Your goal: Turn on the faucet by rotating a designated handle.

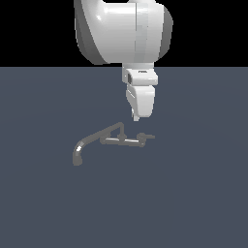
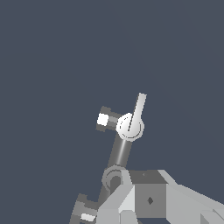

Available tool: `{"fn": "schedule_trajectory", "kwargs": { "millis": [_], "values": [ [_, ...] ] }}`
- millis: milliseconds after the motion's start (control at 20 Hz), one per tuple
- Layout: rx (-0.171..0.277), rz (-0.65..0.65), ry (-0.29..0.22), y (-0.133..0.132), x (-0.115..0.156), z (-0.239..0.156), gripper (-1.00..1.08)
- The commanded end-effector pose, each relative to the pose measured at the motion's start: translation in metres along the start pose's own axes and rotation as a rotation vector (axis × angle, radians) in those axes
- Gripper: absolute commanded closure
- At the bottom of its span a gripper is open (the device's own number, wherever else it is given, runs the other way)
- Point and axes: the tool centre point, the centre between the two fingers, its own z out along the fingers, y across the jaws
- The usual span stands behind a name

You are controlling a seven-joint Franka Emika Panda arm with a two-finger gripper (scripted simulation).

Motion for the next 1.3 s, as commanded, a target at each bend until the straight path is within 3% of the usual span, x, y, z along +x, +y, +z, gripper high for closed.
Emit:
{"fn": "schedule_trajectory", "kwargs": {
  "millis": [0,600,1250],
  "values": [
    [0.002,0.071,0.002,-0.007,0.012,0.016,1.08],
    [0.006,0.299,0.004,-0.025,0.054,0.068,1.08],
    [0.007,0.327,0.002,-0.020,0.062,0.073,1.08]
  ]
}}
